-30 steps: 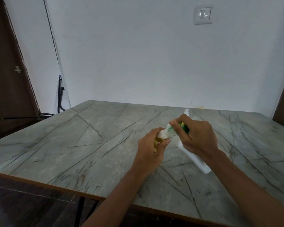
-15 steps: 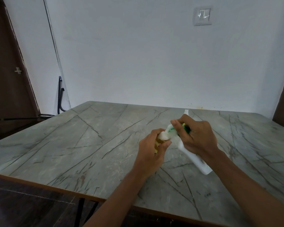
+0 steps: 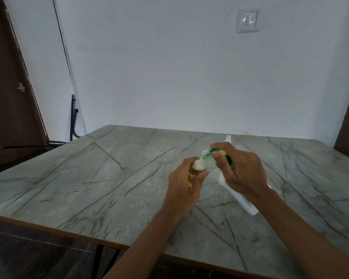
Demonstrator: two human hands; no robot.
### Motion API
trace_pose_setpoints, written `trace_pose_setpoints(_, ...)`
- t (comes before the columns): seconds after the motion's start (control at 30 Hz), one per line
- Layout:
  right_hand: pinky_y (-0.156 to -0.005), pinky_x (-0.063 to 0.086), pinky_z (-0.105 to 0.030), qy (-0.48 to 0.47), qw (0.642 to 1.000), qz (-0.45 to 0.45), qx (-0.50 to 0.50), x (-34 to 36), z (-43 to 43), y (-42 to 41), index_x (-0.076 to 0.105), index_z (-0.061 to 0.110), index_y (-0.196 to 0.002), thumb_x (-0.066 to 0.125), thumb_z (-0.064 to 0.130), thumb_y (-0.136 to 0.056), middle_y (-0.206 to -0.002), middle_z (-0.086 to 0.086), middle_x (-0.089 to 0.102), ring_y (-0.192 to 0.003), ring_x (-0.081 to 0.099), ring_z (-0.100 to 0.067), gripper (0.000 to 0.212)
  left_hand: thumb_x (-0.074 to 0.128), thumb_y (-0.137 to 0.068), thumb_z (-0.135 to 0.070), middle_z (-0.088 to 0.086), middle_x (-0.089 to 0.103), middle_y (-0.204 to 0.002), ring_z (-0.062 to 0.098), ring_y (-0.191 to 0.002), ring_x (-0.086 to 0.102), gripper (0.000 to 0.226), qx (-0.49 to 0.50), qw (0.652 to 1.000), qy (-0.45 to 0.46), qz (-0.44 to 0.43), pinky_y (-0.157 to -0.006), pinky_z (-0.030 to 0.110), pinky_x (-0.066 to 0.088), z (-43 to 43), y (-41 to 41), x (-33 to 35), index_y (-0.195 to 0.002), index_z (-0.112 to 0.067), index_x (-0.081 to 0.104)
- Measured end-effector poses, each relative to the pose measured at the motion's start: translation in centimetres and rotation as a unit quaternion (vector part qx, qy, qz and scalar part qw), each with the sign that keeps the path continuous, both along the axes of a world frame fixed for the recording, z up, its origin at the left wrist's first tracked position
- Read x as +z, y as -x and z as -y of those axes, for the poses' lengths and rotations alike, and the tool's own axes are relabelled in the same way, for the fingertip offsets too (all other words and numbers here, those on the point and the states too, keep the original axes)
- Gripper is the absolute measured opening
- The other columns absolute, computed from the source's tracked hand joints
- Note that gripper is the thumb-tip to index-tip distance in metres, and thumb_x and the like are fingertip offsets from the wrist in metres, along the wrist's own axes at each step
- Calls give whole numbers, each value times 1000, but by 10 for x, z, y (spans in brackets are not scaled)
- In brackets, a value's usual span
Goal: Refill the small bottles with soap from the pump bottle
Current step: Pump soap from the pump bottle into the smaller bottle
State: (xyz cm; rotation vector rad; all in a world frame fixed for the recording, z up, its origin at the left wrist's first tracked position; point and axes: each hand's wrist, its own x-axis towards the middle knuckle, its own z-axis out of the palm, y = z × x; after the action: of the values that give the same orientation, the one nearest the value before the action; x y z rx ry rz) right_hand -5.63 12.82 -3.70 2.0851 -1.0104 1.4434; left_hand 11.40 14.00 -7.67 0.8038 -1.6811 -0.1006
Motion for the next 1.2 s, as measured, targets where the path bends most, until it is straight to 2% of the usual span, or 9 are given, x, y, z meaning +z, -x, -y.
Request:
trace_pose_setpoints(0.13,-41,40,-22,11,1000,8,-4,3,0,-2,69,19,-103,32,56,-101,-47,5,55,-38,48,-10,53,66,-91,-26,-22,57,-91,-3,-79,59,27,-7,1000,5,-9,-66,6,45,-1,-1,1,-114,-14,57)
trace_pose_setpoints(0.27,-39,37,-22,12,1000,26,4,4,-1,-2,69,18,-91,35,55,-100,-47,5,54,-37,47,-10,51,67,-90,-22,-15,60,-93,-1,-80,59,28,-14,1000,3,0,-68,6,45,-2,1,0,-114,-11,58)
trace_pose_setpoints(0.4,-38,33,-20,25,999,33,2,5,-1,-3,67,14,-80,36,54,-101,-47,5,54,-36,45,-11,54,67,-89,-20,-24,56,-95,-7,-83,58,28,-23,1000,-2,9,-70,5,45,-3,1,0,-115,-10,58)
trace_pose_setpoints(0.53,-40,38,-22,18,1000,16,-8,2,-2,-1,68,18,-93,33,55,-101,-50,7,57,-40,49,-10,52,66,-90,-23,-15,60,-91,0,-79,59,28,-19,1000,-4,6,-67,7,45,-4,0,1,-115,-11,58)
trace_pose_setpoints(0.73,-44,35,-17,13,1000,-6,-13,1,-3,0,67,19,-109,28,56,-102,-53,8,57,-43,48,-7,54,65,-91,-25,-9,64,-92,3,-77,61,29,-17,1000,-10,-8,-66,9,47,-2,0,1,-116,-12,58)
trace_pose_setpoints(0.93,-41,40,-22,9,1000,6,-9,2,0,-3,67,20,-103,31,56,-101,-49,6,56,-40,49,-9,50,64,-92,-29,-20,58,-90,-1,-78,60,27,-17,1000,-7,-6,-66,6,45,-2,-1,1,-114,-16,57)
trace_pose_setpoints(1.0,-39,41,-26,6,1000,15,-4,2,3,-4,64,20,-94,32,55,-102,-49,5,58,-38,49,-10,47,61,-91,-33,-19,59,-92,-3,-81,59,31,-16,1000,-1,-2,-68,6,45,-1,-1,0,-114,-14,57)
trace_pose_setpoints(1.1,-37,41,-28,8,999,32,3,3,5,-3,59,17,-79,35,52,-102,-49,4,58,-36,47,-11,48,65,-90,-28,-15,59,-96,-8,-84,58,30,-21,1000,2,11,-71,5,45,-1,1,-2,-114,-12,57)
trace_pose_setpoints(1.2,-37,40,-27,6,999,33,4,2,5,-3,59,17,-79,34,53,-102,-49,4,57,-36,46,-10,49,62,-90,-30,-22,56,-95,-8,-84,58,28,-20,1000,4,15,-72,5,45,0,0,-2,-114,-16,56)
